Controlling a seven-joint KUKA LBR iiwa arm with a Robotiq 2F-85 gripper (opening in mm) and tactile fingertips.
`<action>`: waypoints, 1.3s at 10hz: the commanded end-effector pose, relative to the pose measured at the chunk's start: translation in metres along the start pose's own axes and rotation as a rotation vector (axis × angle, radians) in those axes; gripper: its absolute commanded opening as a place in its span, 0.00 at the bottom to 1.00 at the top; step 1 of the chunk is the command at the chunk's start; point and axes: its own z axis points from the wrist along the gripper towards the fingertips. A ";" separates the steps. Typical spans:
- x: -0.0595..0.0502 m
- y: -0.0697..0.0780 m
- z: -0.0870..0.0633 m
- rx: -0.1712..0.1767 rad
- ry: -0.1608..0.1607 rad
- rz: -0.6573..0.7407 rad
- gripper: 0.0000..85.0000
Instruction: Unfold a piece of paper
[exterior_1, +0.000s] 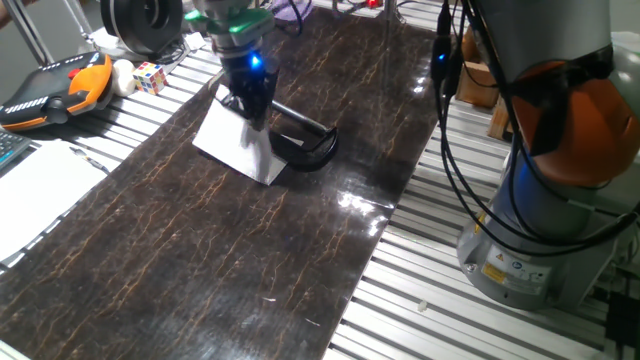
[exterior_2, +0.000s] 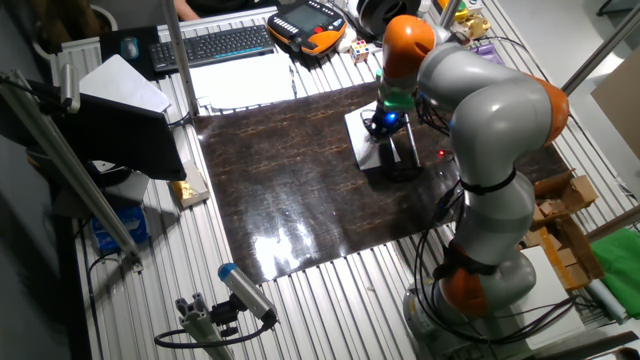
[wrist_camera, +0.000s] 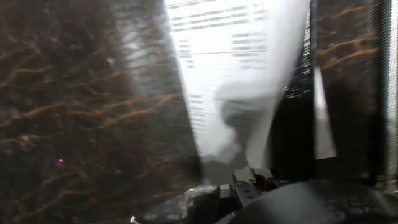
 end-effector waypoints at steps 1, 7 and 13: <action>0.002 0.006 0.002 0.002 -0.005 0.016 0.01; 0.014 0.032 0.014 -0.063 0.036 0.115 0.02; 0.018 0.044 0.021 -0.075 0.051 0.162 0.20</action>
